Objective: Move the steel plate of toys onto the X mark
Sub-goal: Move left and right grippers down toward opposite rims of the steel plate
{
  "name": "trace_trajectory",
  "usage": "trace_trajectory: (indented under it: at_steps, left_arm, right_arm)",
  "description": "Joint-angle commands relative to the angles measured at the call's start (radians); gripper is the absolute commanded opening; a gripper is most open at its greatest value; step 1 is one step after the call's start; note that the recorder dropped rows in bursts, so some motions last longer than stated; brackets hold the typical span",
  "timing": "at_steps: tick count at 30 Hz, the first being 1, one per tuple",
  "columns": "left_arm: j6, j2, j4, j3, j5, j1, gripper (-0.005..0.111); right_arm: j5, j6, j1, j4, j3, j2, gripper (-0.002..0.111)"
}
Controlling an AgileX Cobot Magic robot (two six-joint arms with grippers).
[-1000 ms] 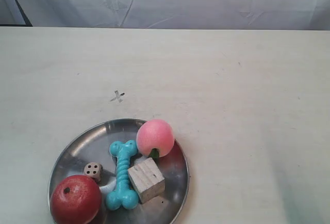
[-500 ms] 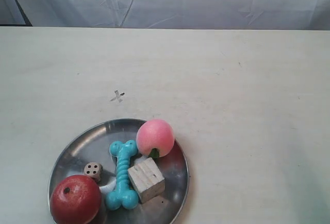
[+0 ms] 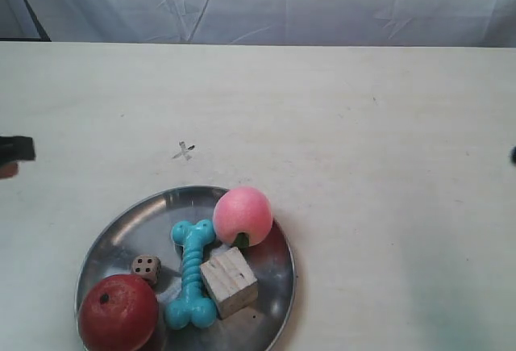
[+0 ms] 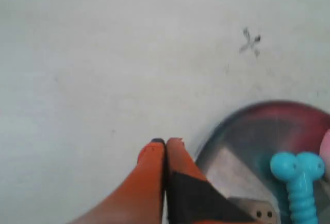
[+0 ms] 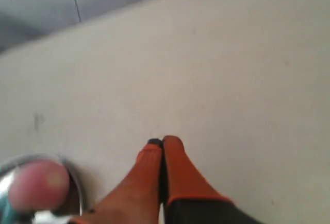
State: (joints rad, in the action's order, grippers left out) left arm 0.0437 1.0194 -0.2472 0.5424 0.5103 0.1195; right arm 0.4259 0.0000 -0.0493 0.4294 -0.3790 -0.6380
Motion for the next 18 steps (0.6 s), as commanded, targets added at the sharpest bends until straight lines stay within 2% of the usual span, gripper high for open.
trace_trajectory:
  at_steps: [1, 4, 9, 10, 12, 15, 18]
  left_arm:
    - [-0.103, 0.169, -0.134, 0.004, 0.036, -0.021, 0.000]
    - [-0.197, 0.258, -0.251, 0.000, 0.102, -0.104, 0.000]
    - [-0.685, 0.363, -0.730, -0.003, 0.306, -0.230, 0.000]
    - [-0.720, 0.380, -0.749, -0.003, 0.324, -0.242, 0.000]
    - [-0.696, 0.420, -0.661, -0.003, 0.307, -0.260, 0.000]
    - [-0.514, 0.475, -0.484, -0.003, 0.252, -0.267, 0.000]
    - [-0.530, 0.518, -0.495, 0.011, 0.266, -0.267, 0.001]
  right_arm:
    - [0.262, -0.316, 0.027, 0.169, -0.127, -0.406, 0.000]
    - [0.333, -0.446, 0.027, 0.268, -0.176, -0.622, 0.000]
    - [0.349, -0.714, 0.027, 0.532, -0.163, -0.810, 0.000]
    - [0.364, -0.743, 0.027, 0.550, -0.161, -0.830, 0.000]
    - [0.381, -0.780, 0.027, 0.583, -0.161, -0.853, 0.000]
    - [0.394, -0.827, 0.028, 0.619, -0.161, -0.862, 0.000]
    - [0.406, -0.836, 0.028, 0.627, -0.161, -0.862, 0.000]
